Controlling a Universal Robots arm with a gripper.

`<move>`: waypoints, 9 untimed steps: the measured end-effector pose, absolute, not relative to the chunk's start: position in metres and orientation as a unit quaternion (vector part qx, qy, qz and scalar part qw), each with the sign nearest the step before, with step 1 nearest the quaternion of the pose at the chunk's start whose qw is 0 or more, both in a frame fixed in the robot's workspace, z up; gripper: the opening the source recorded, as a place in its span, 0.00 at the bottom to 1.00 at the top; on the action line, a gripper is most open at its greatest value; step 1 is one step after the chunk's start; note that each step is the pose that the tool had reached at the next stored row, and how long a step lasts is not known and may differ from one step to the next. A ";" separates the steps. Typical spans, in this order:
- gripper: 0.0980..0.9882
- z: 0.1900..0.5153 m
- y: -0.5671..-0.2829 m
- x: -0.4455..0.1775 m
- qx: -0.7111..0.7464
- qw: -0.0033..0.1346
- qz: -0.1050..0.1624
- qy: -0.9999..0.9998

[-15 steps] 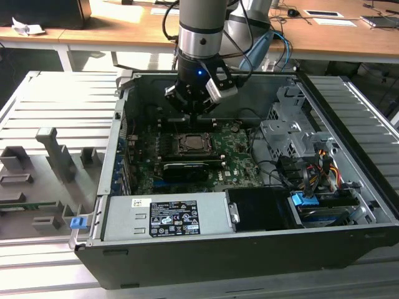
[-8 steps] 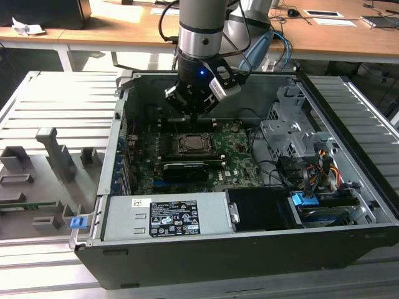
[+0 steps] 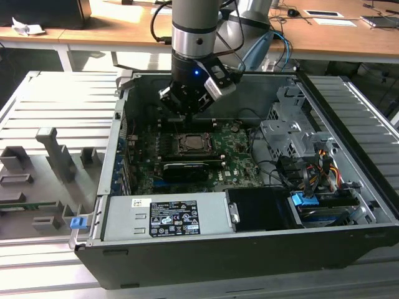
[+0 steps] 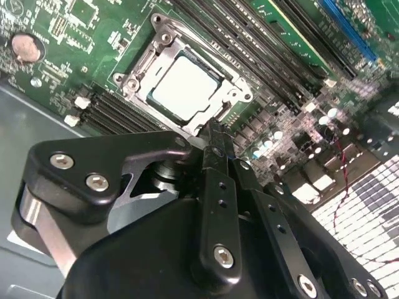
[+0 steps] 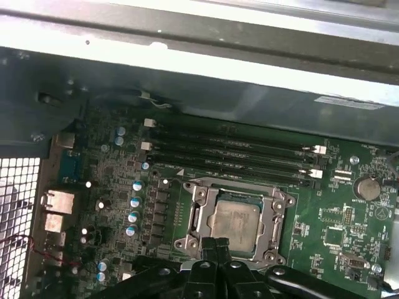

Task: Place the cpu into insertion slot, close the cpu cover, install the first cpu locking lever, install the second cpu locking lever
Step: 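Install the first cpu locking lever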

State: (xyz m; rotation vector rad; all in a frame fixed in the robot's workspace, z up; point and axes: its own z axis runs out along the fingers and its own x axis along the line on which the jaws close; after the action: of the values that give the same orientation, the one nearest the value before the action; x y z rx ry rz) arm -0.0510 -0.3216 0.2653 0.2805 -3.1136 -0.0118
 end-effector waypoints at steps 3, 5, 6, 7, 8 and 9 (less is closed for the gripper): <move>0.01 0.265 -0.322 -0.056 0.099 0.007 -0.004 -0.995; 0.01 0.265 -0.322 -0.060 0.099 0.007 -0.004 -0.995; 0.01 0.265 -0.322 -0.063 0.099 0.006 -0.005 -0.995; 0.01 0.265 -0.322 -0.069 0.100 0.006 -0.005 -0.995; 0.01 0.264 -0.322 -0.071 0.087 0.006 -0.005 -0.996; 0.01 0.263 -0.322 -0.072 0.080 0.006 -0.005 -0.997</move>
State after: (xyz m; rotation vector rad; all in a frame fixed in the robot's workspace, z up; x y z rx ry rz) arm -0.0717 -0.3219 0.2635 0.2492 -3.1200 -0.0155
